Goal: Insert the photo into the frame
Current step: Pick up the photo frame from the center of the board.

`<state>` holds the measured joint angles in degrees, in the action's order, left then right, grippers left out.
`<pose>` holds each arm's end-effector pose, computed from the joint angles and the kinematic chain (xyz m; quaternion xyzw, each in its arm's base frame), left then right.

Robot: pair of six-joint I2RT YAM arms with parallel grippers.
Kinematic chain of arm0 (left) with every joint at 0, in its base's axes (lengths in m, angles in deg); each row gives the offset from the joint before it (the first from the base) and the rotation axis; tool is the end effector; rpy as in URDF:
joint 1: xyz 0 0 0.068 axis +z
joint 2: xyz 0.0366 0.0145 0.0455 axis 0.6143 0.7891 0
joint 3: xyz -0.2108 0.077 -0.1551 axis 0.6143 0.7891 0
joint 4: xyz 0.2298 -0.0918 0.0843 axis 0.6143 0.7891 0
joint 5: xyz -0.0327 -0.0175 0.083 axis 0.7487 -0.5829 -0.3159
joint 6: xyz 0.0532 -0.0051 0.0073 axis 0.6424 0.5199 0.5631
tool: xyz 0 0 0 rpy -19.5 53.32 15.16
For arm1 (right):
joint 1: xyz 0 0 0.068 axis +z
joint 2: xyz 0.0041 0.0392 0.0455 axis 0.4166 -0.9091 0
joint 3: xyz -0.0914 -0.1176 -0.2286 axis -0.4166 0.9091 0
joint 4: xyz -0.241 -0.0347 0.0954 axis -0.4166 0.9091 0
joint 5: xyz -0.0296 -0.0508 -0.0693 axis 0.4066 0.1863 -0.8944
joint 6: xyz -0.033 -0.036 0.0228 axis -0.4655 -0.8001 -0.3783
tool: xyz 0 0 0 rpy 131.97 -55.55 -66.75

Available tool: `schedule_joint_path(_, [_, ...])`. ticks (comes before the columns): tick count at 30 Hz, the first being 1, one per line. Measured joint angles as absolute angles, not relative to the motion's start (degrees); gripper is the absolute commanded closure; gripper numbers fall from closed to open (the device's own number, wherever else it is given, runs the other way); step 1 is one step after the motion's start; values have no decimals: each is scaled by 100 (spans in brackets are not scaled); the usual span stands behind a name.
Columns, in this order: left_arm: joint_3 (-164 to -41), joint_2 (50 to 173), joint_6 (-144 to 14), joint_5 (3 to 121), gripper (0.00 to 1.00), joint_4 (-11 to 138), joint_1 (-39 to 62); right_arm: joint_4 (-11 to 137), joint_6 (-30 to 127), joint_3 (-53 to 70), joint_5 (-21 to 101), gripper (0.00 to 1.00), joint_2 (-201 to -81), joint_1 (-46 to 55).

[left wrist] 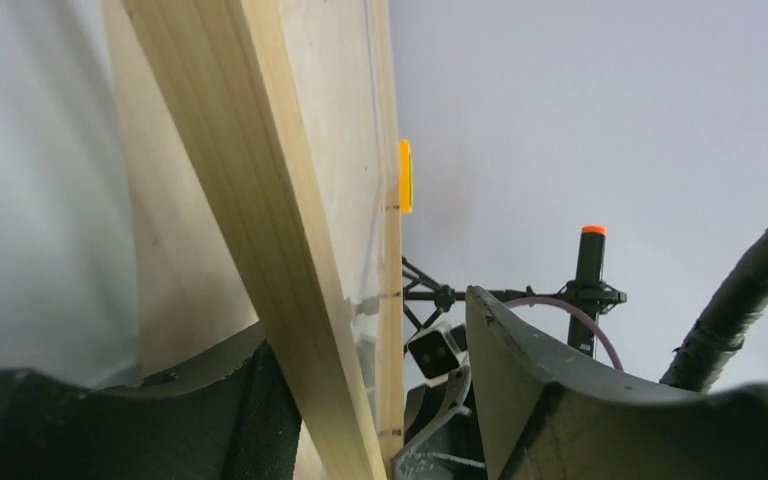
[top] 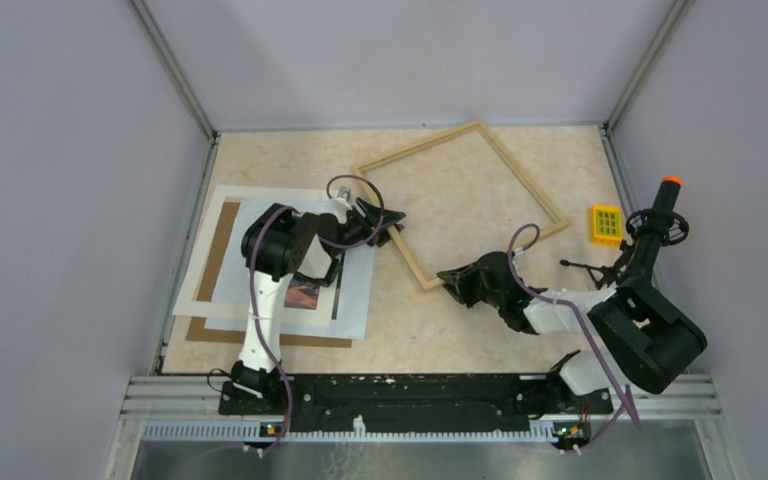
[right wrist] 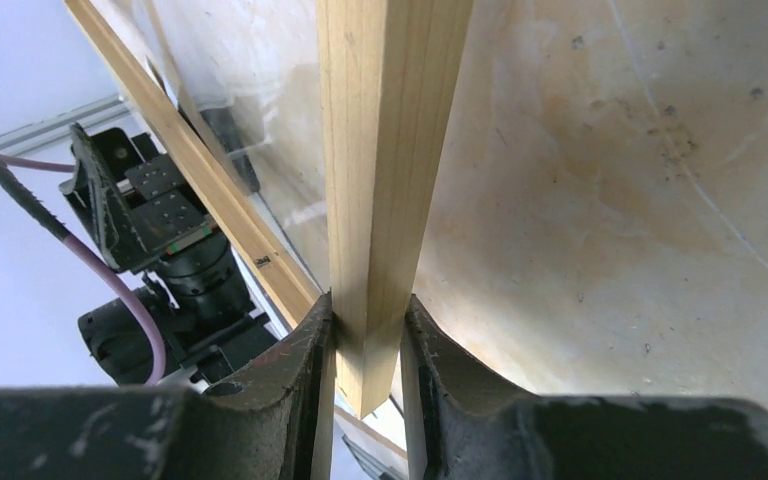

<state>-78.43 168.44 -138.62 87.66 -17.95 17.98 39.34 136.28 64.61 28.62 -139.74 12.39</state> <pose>0.3561 -0.1503 0.0697 -0.1916 0.6832 -0.6607 0.2450 0.1880 0.1390 0.1240 0.4415 0.7786 0.3938 0.2091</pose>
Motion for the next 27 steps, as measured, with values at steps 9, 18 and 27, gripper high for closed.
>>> schedule_joint_path(9, [-8258, 17058, -13914, 8515, 49, -1915, 1811, 3814, 13659, 6461, 2910, 91, -14018, 1239])
schedule_joint_path(18, [-8272, 17165, -13895, 8486, 65, -1915, 1853, 3908, 13303, 6439, 2928, 38, -14007, 1239])
schedule_joint_path(27, [-8466, 17353, -13973, 8615, 68, -1972, 1925, 5254, 10960, 5860, 2718, 14, -13281, 1237])
